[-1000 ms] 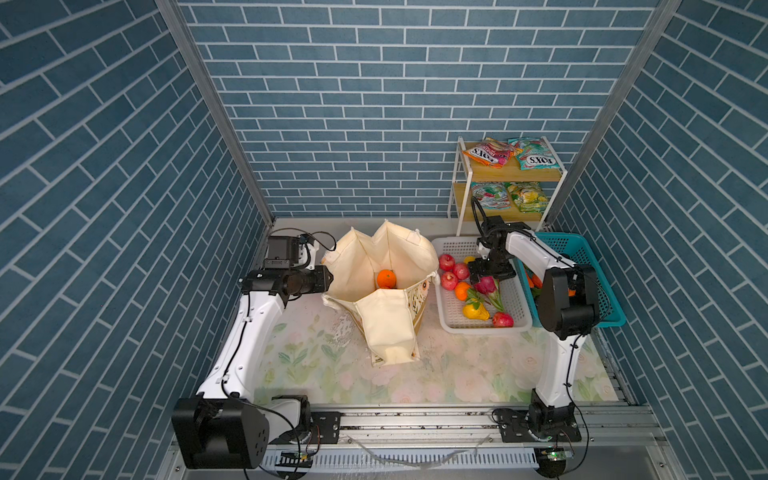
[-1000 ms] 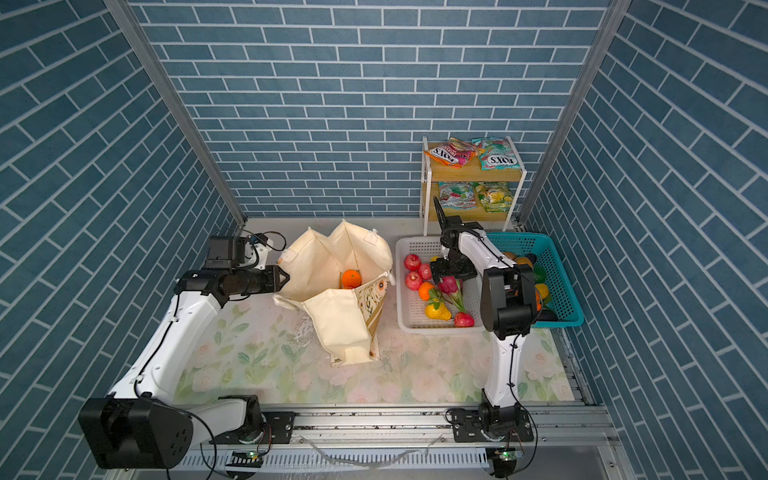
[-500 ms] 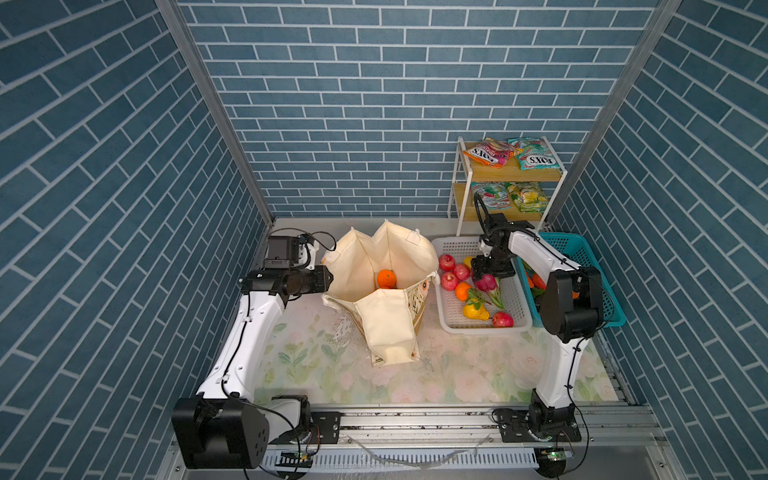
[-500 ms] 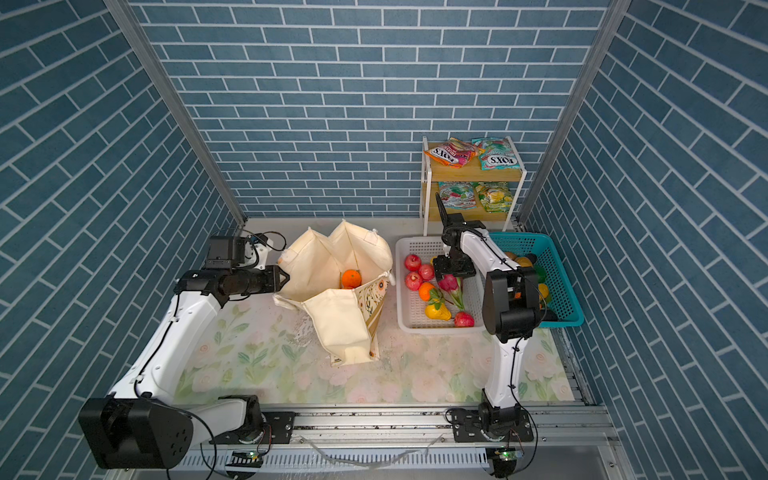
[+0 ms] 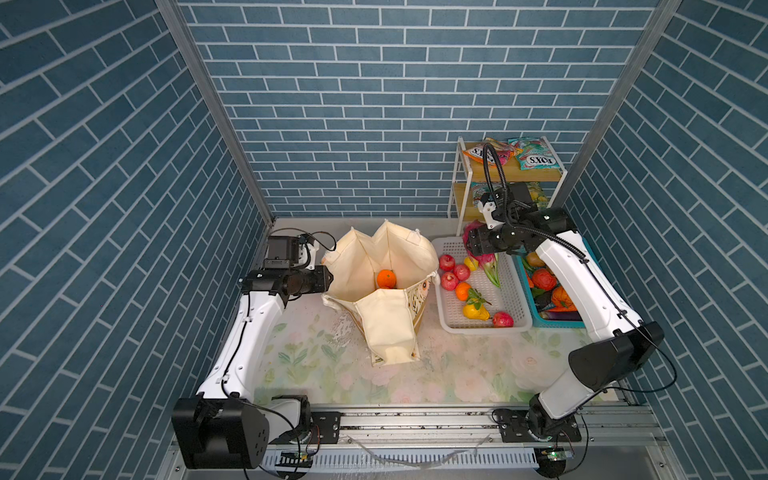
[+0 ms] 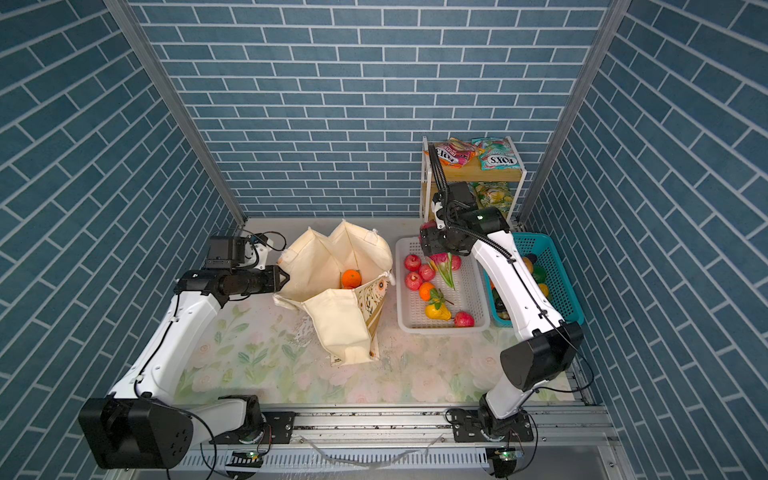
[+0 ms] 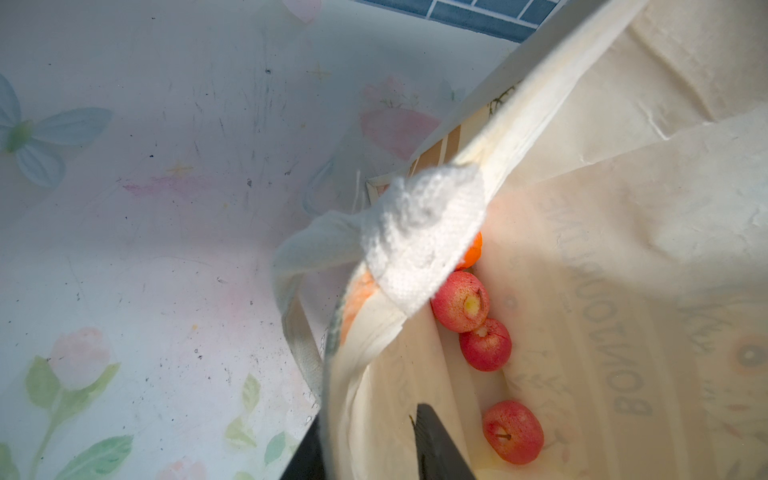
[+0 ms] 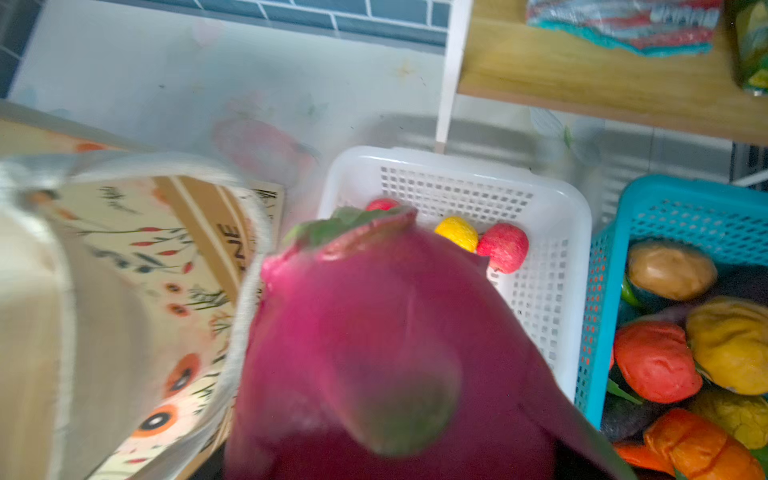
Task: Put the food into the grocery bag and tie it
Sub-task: 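Lower the right gripper onto the pink dragon fruit and grasp it, then carry the pink dragon fruit over the tote bag held by the left gripper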
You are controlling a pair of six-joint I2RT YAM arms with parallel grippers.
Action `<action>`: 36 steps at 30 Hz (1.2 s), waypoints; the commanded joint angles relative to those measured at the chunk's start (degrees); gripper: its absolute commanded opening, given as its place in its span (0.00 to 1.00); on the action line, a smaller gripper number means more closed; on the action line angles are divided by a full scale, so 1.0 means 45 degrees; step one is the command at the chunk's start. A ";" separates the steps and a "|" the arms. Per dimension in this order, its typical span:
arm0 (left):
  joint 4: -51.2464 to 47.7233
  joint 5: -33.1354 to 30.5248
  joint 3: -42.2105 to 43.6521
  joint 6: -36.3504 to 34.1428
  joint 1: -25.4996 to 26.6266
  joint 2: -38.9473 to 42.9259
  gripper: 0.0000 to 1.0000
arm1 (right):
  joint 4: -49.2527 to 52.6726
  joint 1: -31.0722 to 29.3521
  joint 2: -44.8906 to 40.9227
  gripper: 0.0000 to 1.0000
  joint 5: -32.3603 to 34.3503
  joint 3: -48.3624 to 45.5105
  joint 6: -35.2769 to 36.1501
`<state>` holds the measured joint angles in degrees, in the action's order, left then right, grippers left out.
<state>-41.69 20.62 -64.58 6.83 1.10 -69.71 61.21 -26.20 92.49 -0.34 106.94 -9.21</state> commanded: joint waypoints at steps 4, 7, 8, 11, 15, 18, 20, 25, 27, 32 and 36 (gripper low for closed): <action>-0.0146 -0.0018 0.0132 -0.0073 0.0028 0.0097 0.36 | -0.0745 -0.1612 -0.0844 0.69 -0.0721 0.0946 0.0141; -0.0150 -0.0030 0.0132 -0.0073 0.0028 0.0120 0.36 | -0.1271 -0.2328 -0.0727 0.67 -0.0977 0.1641 0.0286; -0.0150 -0.0030 0.0144 -0.0068 0.0028 0.0118 0.36 | -0.1504 -0.2553 -0.0650 0.66 -0.1432 0.1847 0.0337; -0.0144 -0.0029 0.0151 -0.0073 0.0028 0.0121 0.36 | -0.2105 -0.3085 -0.0176 0.65 -0.1980 0.2560 0.0442; -0.0152 -0.0031 0.0132 -0.0073 0.0028 0.0125 0.36 | -0.2671 -0.3681 0.0865 0.64 -0.2756 0.3816 0.0588; -0.0134 -0.0013 0.0151 -0.0073 0.0028 0.0136 0.36 | -0.2672 -0.4159 0.1943 0.64 -0.3050 0.5014 0.0868; -0.0152 -0.0022 0.0133 -0.0073 0.0028 0.0140 0.36 | -0.2689 -0.4413 0.2636 0.63 -0.3318 0.5707 0.1006; -0.0176 -0.0030 0.0132 -0.0092 0.0028 0.0158 0.36 | -0.2714 -0.4849 0.4193 0.63 -0.4283 0.6784 0.1163; -0.0171 -0.0051 0.0130 -0.0092 0.0028 0.0179 0.36 | -0.2666 -0.4983 0.4617 0.62 -0.4666 0.6828 0.1278; -0.0193 -0.0051 0.0132 -0.0092 0.0028 0.0196 0.36 | -0.2333 -0.5230 0.5084 0.62 -0.4886 0.6306 0.1529; -0.0200 -0.0066 0.0112 -0.0092 0.0028 0.0223 0.36 | -0.2149 -0.5366 0.5189 0.62 -0.4756 0.5506 0.1693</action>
<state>-41.69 20.62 -64.58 6.83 1.10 -69.69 50.78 -49.80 115.96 -20.45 133.29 -4.69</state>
